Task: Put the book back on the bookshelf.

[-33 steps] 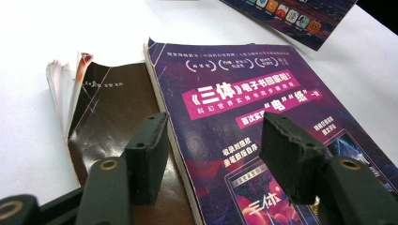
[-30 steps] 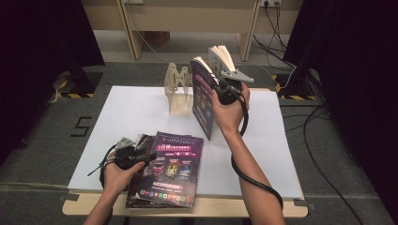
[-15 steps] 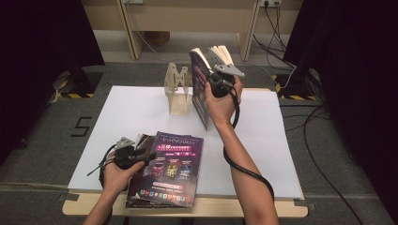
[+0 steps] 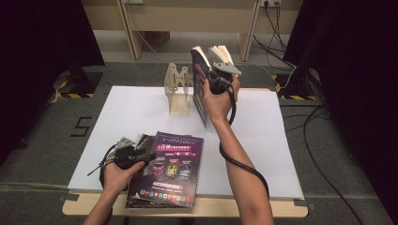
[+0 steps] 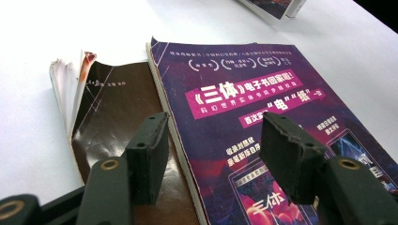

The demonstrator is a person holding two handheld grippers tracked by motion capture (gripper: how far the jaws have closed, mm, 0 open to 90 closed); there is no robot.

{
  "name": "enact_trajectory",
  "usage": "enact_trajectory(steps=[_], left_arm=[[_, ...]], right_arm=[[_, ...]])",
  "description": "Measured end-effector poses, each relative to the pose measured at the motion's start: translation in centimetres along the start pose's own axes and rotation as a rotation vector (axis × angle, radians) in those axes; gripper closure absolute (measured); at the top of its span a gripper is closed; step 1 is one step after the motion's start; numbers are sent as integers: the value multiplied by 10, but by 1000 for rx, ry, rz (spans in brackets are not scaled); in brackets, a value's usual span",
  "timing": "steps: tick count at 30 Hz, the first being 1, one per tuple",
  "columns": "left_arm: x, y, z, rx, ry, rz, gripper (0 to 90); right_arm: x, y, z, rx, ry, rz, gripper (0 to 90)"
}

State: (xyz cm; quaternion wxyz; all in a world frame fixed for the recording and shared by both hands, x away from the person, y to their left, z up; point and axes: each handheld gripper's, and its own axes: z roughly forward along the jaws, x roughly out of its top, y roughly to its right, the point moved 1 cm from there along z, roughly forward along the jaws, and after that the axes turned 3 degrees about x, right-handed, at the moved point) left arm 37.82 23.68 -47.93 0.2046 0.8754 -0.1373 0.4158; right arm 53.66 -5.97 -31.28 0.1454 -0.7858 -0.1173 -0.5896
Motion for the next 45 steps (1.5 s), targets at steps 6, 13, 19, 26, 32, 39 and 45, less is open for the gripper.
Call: enact_trajectory(steps=[6,13,19,26,32,39,45], left_arm=[[0,0,0,1,1,2,418],[0,0,0,1,1,2,418],[0,2,1,-2,-6,9,418],[0,3,1,-4,1,5,418],[0,3,1,-3,0,7,418],[0,3,1,-4,-2,8,418],[0,2,2,-3,-2,5,417]], right_arm=[[-4,0,3,-7,-8,-5,832],[-4,1,3,-17,-14,-3,829],[-4,3,-1,-29,-56,19,817],[-4,3,-4,-3,-74,21,795],[-2,4,-7,-11,-85,40,768],[1,8,-4,-15,-134,46,731],[2,8,0,-28,-162,42,725]])
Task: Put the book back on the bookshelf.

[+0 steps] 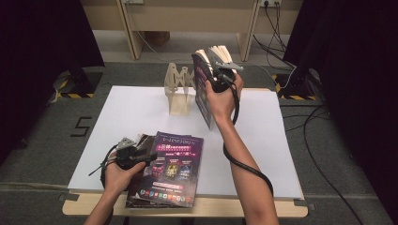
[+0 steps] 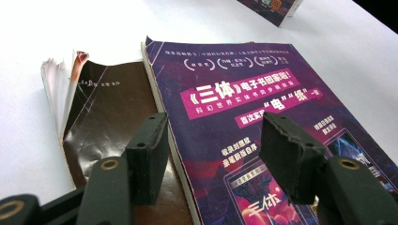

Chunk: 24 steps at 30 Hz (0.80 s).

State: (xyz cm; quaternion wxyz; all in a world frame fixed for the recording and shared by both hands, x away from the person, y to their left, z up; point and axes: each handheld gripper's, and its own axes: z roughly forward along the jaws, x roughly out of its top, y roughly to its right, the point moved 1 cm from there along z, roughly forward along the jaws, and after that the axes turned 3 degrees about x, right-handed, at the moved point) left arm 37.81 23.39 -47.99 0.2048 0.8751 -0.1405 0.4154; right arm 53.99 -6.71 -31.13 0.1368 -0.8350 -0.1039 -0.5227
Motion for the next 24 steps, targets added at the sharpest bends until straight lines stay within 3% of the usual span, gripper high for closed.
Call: enact_trajectory(steps=[11,24], left_arm=[[-1,1,1,2,-4,-2,417],[-1,-1,1,4,-5,-2,418]], right_arm=[[0,0,3,-22,-42,-20,829],[-6,-2,7,-16,68,-23,834]])
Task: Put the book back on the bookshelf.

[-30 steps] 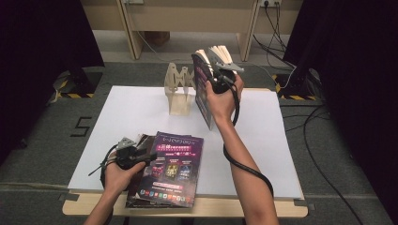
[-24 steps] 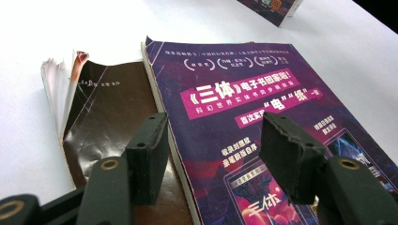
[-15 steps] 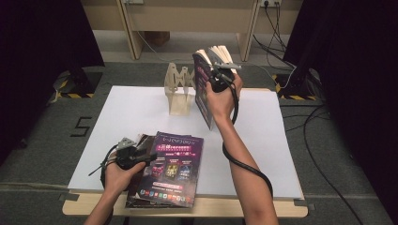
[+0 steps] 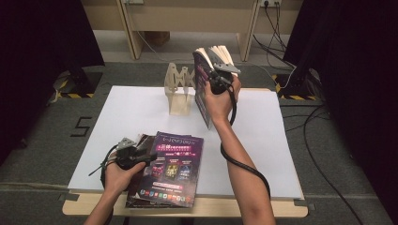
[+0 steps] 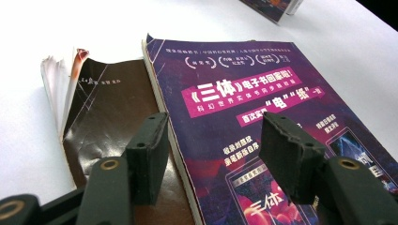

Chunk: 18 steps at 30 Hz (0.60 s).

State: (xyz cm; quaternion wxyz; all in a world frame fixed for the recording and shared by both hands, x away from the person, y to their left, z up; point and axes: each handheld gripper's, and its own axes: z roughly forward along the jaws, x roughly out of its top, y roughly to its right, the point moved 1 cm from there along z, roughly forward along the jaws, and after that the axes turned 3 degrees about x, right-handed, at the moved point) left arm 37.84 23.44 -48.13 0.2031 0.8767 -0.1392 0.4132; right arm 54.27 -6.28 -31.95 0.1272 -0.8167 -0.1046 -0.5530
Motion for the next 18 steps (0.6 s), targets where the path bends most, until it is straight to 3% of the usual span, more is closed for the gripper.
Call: enact_trajectory(steps=[6,18], left_arm=[[0,0,0,-4,-1,0,418],[0,0,1,-6,-2,-1,419]], right_arm=[[5,-1,5,-2,34,2,834],[3,-3,17,-9,42,6,834]])
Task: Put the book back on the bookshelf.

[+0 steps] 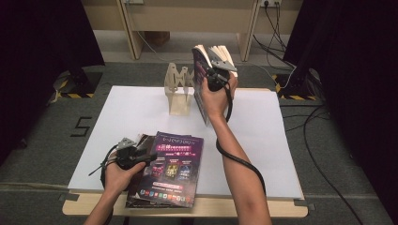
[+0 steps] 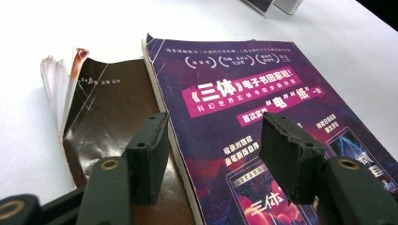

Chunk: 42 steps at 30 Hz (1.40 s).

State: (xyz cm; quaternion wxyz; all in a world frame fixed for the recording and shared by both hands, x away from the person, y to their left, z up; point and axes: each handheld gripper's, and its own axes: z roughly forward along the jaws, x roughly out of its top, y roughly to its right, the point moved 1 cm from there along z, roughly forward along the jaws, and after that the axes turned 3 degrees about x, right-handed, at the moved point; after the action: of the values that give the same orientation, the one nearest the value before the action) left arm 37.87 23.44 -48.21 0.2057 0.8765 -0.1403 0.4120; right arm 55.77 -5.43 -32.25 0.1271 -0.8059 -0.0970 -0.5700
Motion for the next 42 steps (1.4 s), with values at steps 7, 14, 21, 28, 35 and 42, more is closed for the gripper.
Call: enact_trajectory(steps=[7,14,21,28,35,42], left_arm=[[0,0,0,0,0,1,419],[0,1,0,-3,-2,5,419],[-1,2,1,-2,-4,5,419],[-1,2,1,-3,-1,6,418],[-1,4,1,-2,-3,8,418],[0,3,0,-1,-2,8,418]], right_arm=[[-1,1,4,-2,8,9,834],[-1,3,4,-20,-1,1,809],[5,3,-5,-41,7,-12,750],[4,3,-13,-35,12,-12,717],[4,2,-19,-27,2,-18,732],[5,3,-16,-11,-35,19,827]])
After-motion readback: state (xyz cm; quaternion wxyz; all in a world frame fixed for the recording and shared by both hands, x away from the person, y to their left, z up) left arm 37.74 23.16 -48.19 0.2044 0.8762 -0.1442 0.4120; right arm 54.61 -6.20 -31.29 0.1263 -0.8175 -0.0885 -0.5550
